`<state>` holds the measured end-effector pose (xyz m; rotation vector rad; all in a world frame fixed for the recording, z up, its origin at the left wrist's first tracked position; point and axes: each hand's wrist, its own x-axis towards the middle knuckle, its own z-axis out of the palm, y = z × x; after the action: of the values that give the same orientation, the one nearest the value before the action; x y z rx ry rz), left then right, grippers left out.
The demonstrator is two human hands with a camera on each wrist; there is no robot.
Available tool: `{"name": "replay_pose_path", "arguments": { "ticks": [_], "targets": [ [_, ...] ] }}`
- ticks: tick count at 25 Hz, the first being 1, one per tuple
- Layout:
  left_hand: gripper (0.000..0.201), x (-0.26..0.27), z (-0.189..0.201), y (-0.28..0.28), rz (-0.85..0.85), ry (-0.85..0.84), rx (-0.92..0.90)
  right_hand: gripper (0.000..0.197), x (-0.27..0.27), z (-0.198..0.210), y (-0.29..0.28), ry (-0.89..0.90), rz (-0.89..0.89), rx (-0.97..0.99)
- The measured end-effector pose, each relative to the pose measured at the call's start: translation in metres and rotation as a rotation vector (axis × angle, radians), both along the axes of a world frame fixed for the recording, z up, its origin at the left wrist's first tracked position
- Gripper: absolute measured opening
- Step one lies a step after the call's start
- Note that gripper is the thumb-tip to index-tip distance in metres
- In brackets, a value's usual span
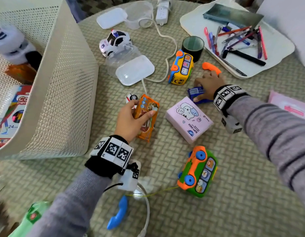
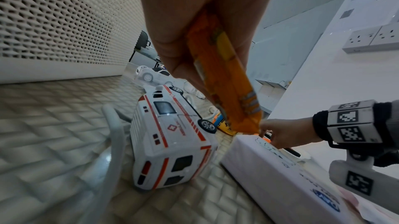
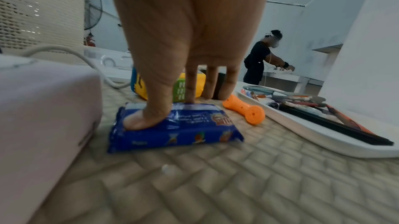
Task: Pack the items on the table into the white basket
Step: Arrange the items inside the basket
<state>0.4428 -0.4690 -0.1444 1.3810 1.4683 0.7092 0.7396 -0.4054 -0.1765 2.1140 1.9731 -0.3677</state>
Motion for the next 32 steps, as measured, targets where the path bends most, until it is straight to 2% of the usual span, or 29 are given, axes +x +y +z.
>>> {"name": "replay_pose_path", "arguments": {
  "ticks": [5,8,10,12,16,21,24,28,32],
  "targets": [
    [0.056,0.004,-0.003,-0.008,0.005,-0.031,-0.027,0.056,0.002,-0.011,-0.032,0.22,-0.224,0.145],
    [0.054,0.003,0.001,-0.015,0.0,-0.048,-0.032,0.049,0.006,-0.016,-0.057,0.455,-0.376,0.207],
    [0.049,0.001,0.007,-0.02,0.008,-0.059,-0.027,0.048,0.01,-0.011,-0.071,0.56,-0.394,0.225],
    [0.046,-0.003,0.014,-0.026,0.019,-0.072,-0.014,0.047,0.008,0.002,-0.086,0.579,-0.389,0.293],
    [0.043,-0.006,0.029,-0.041,0.015,-0.117,-0.001,0.045,-0.009,0.043,-0.12,0.644,-0.378,0.574],
    [0.04,-0.013,0.044,-0.067,-0.009,-0.165,-0.006,0.035,-0.062,0.088,-0.168,0.846,-0.371,0.836],
    [0.047,-0.026,0.05,-0.08,-0.01,-0.179,-0.013,0.02,-0.1,0.089,-0.202,1.005,-0.45,0.84],
    [0.047,-0.055,0.056,-0.095,-0.055,-0.194,-0.016,0.012,-0.154,0.084,-0.251,1.198,-0.424,0.66],
    [0.04,-0.091,0.055,-0.105,-0.12,-0.202,-0.059,0.021,-0.209,0.076,-0.28,1.09,-0.427,0.697]
  ]
}}
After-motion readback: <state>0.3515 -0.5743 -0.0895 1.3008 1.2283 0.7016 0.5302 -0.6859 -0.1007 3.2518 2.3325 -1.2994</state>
